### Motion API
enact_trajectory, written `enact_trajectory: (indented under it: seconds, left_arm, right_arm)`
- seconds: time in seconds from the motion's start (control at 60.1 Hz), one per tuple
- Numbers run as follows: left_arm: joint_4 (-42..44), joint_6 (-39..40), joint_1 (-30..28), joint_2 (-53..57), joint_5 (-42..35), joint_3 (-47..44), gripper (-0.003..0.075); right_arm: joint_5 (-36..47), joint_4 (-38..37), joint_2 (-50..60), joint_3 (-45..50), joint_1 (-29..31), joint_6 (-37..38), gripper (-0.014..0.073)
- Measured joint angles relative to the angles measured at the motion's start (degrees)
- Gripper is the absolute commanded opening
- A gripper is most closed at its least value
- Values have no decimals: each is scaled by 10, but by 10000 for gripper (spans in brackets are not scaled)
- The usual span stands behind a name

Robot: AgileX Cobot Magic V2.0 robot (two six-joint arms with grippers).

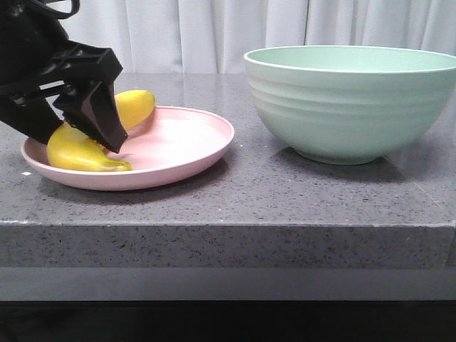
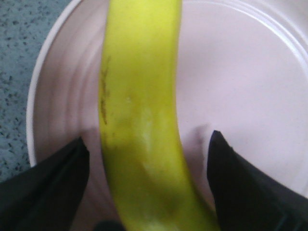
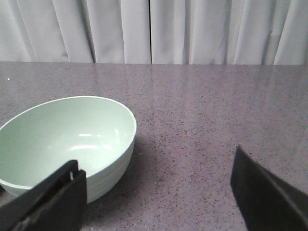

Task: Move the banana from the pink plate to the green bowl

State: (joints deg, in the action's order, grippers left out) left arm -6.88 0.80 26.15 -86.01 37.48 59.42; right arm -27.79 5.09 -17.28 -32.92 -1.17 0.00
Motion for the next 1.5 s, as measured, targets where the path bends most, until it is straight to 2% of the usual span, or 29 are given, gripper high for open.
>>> enact_trajectory:
  seconds: [0.383,0.499,0.748,0.881,1.031,1.247,1.347,1.497]
  left_arm:
    - [-2,1,0,-9,-1,1,486]
    - [-2,1,0,-10,-3,1,424]
    - [-2,2,0,-12,-25,1,197]
    - [-2,2,0,-14,-52,1,111]
    - [-2,2,0,-16,-89,9,99]
    - [-1,2,9,-16,-64,102,99]
    - [-1,1,35,-12,-47,149,99]
    - [0,0,98,-6,-37,198,99]
  right_arm:
    - [0,0,0,0,0,0,622]
    - [0,0,0,0,0,0,622]
    - [0,0,0,0,0,0,622]
    - [0,0,0,0,0,0,622]
    - [0,0,0,0,0,0,622]
    - [0,12,-1,0,0,0,622]
    - [-4,56,-10,0,0,0,622]
    - [-8,163,-53,0,0,0,622]
